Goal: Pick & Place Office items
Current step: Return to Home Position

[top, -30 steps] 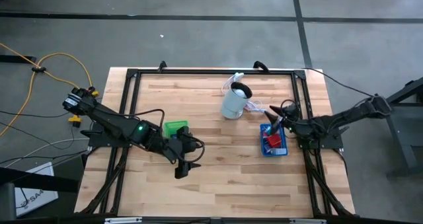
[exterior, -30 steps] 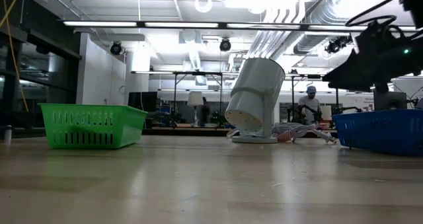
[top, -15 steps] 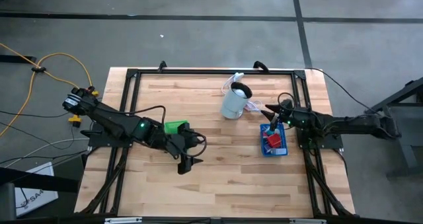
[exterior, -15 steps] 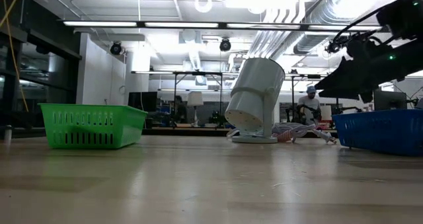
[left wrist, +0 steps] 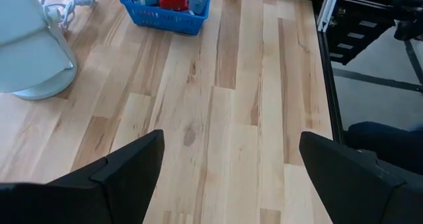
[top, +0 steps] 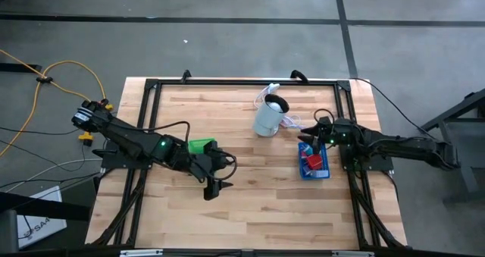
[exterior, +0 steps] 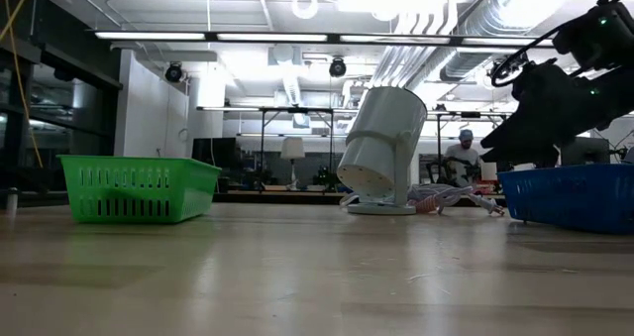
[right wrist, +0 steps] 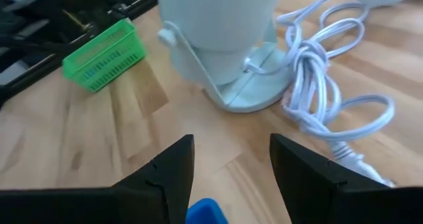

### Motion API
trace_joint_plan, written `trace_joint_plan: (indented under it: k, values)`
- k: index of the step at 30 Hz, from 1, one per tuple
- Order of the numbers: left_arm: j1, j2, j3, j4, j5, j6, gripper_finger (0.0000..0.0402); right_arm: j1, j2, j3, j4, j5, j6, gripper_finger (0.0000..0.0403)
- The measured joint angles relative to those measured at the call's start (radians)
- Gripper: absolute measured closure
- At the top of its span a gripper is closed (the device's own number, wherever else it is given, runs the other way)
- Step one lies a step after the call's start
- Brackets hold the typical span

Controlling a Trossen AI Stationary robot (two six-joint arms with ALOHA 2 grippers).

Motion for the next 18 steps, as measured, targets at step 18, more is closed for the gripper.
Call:
trace_joint_plan:
  k: [18]
  values:
    - [-0.001,0.000,0.000,0.000,0.000,0.000,0.0057,0.001,-0.019,-0.012,0.164,0.042,-0.087,0.0219]
